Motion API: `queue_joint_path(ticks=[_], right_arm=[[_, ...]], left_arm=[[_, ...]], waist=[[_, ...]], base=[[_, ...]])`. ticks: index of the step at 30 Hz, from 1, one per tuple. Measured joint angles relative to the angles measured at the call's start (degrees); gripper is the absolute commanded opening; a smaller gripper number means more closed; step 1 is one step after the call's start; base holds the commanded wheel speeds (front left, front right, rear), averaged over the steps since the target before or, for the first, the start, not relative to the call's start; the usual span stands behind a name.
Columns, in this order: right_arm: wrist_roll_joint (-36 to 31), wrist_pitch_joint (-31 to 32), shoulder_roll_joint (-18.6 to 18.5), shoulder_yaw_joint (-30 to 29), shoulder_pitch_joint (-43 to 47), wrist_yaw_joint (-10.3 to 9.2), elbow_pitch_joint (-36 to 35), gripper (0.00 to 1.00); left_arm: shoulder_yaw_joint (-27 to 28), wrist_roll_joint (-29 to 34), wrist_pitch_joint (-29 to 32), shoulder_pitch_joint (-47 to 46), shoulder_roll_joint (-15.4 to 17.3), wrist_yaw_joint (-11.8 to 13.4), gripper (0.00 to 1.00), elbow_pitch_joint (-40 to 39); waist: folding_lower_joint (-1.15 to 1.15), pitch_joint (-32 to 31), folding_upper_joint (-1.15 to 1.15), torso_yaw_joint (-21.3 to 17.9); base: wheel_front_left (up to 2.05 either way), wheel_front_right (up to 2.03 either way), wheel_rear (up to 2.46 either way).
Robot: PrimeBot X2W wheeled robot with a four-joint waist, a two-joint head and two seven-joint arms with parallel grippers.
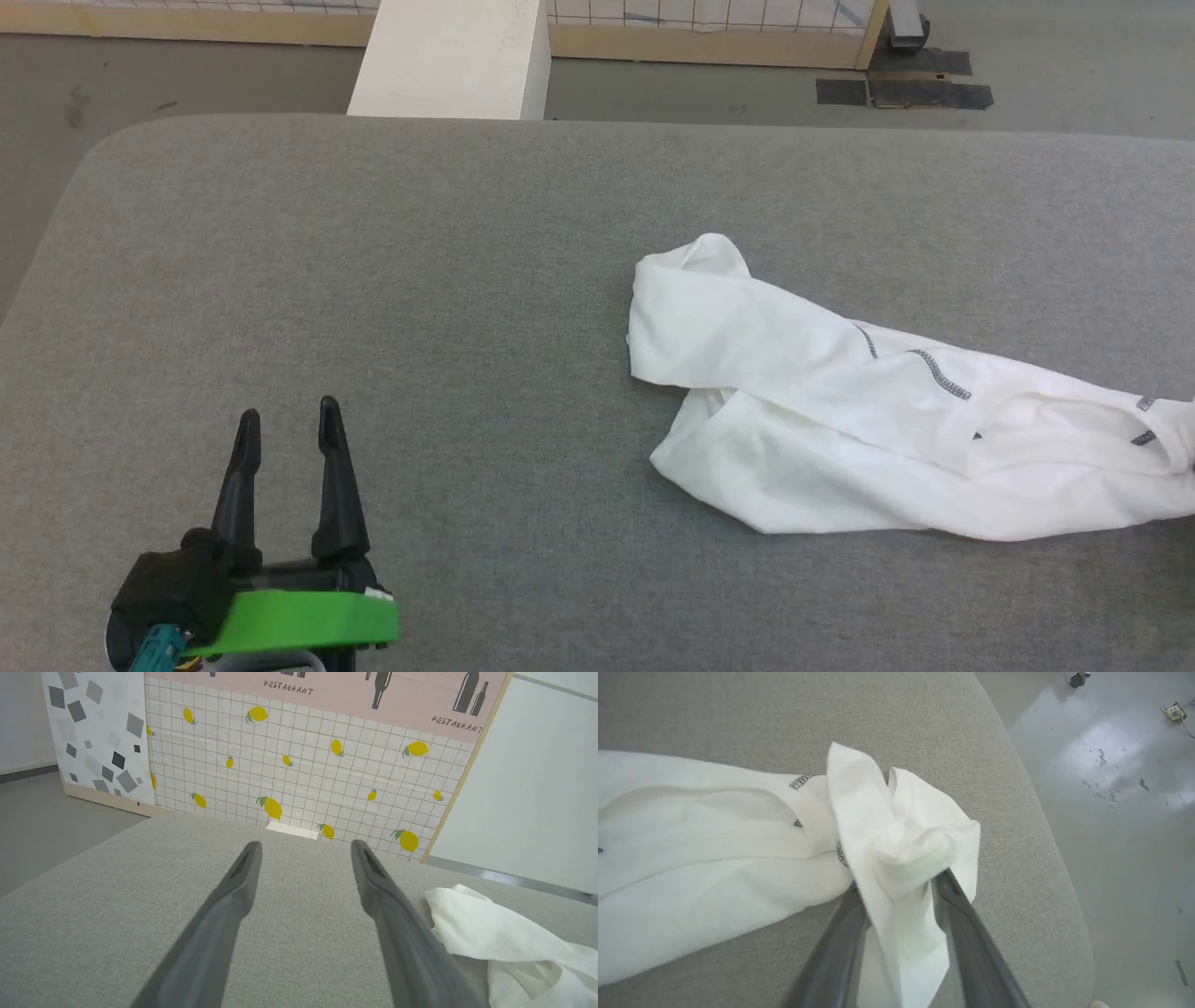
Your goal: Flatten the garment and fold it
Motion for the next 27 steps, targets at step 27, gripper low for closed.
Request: queue_joint_path(ticks=[27], right_arm=[[8.83,-26.97,9.25,18.14,10.11,-0.01,-24.98,1.0]], left_arm=[[0.05,2.31,0.0,2.72,-0.01,-2.83,1.0,-3.21]], waist=[[0.0,-1.66,0.0,-0.07]], base=[[0.0,0.0,0.0]])
